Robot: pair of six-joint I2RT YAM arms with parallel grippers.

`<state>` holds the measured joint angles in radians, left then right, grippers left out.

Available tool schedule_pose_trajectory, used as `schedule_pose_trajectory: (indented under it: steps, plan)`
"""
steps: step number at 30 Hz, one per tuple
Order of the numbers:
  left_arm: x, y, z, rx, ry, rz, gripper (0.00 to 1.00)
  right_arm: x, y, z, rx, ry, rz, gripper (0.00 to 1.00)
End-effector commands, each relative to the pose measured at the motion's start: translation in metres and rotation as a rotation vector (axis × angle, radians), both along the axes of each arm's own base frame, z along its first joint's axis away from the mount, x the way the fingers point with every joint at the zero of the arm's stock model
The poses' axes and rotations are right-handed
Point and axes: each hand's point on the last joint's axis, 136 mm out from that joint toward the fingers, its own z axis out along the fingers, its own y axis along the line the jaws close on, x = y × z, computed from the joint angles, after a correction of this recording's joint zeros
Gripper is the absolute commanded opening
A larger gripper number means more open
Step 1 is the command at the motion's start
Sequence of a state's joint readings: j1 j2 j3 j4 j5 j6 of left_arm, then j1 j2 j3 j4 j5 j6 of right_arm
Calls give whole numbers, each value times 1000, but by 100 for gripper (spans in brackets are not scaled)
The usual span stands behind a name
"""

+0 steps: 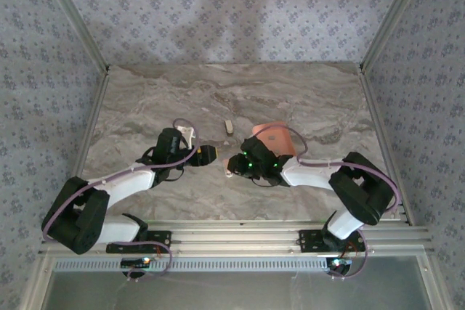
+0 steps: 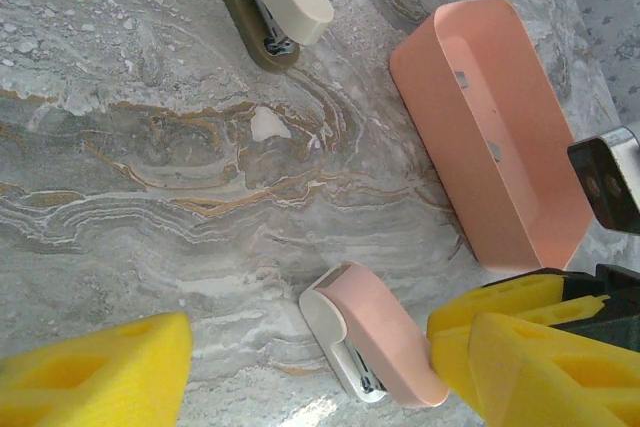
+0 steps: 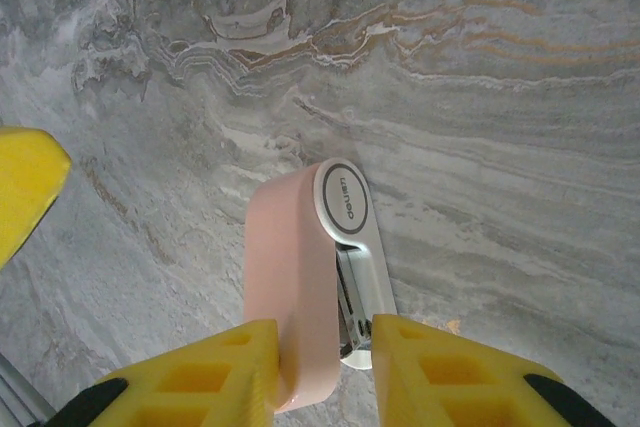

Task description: Load the staples into the stapler

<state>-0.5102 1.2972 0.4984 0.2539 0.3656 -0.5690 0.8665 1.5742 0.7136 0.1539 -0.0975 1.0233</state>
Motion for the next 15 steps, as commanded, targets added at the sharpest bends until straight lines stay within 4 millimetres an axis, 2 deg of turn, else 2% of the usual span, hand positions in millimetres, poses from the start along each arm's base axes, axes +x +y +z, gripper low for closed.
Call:
schedule_pose_trajectory:
  steps: [1, 4, 10, 15]
  plan:
    - [0, 4, 3, 4, -26, 2, 73, -13, -6, -21, -52, 52, 7, 29]
    - [0, 5, 3, 5, -26, 1, 73, -20, -9, -33, -86, 82, 9, 27]
    - [0, 5, 2, 12, -29, 0, 73, -36, -30, -67, -160, 180, -30, 24]
    - [-1, 5, 1, 16, -28, -3, 73, -44, -40, -78, -191, 216, -54, 22]
